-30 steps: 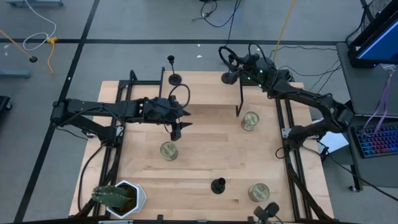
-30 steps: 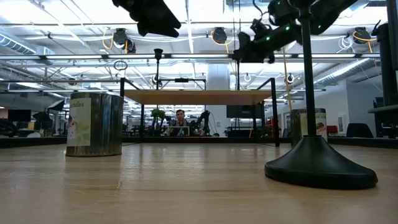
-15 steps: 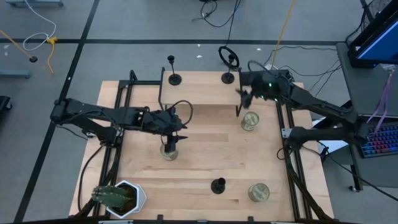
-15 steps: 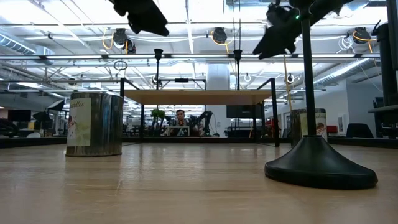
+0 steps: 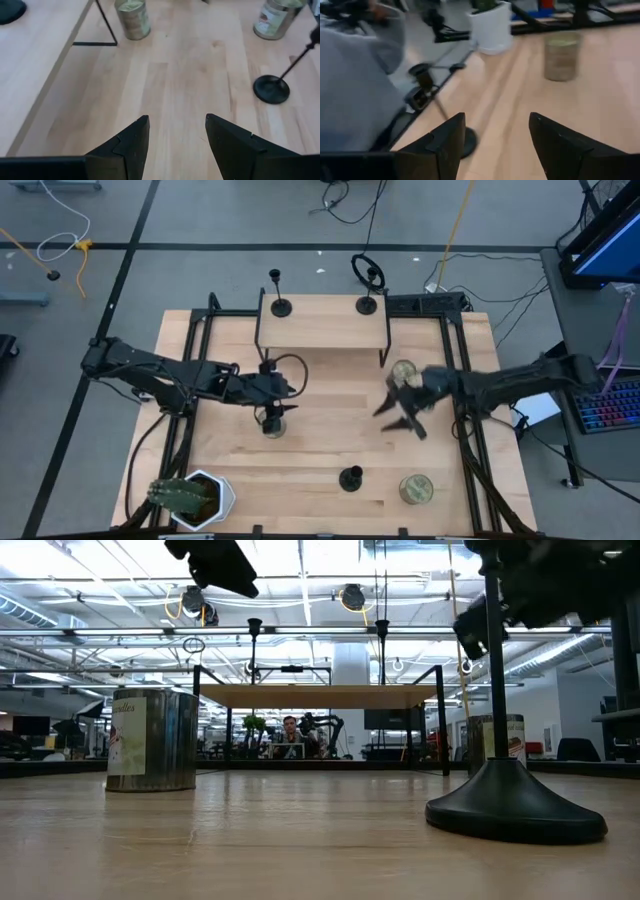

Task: Pick & Place candle stick holders
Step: Put the black candle holder on the shelf

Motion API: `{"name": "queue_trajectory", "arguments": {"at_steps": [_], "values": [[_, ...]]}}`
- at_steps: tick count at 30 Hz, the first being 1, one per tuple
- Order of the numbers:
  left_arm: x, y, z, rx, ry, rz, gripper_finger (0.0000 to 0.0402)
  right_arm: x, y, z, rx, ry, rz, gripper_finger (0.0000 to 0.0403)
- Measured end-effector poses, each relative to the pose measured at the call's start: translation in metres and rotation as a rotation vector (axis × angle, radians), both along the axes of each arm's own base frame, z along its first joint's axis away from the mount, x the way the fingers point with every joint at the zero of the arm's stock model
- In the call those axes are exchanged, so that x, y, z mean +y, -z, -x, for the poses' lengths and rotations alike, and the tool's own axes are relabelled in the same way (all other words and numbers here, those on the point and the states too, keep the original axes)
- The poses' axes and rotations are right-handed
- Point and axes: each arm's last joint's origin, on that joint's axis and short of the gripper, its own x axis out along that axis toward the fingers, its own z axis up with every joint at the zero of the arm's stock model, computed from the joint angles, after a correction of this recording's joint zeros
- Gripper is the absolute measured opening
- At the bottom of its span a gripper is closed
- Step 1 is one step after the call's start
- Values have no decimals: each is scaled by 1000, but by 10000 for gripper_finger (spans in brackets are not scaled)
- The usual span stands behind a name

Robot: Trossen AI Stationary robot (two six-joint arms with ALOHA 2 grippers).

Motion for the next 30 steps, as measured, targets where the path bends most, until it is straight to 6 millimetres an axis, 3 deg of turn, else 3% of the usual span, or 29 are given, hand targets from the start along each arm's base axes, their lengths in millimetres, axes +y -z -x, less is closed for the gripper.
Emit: {"name": "queue_trajectory", "arguments": {"at_steps": [3, 8, 19, 30], "values": [[0, 0, 0, -5, -28, 14, 202, 19, 27, 7, -95, -11, -6, 212], [1, 0, 0, -13, -50, -1, 202, 45, 50, 8, -116, -19, 12, 212], [1, -1, 0, -26, -86, 25, 202, 93, 71, -53, 18, -125, 54, 212], [1, -1, -1, -33, -110, 57, 202, 111, 79, -81, -56, -239, 32, 209]]}}
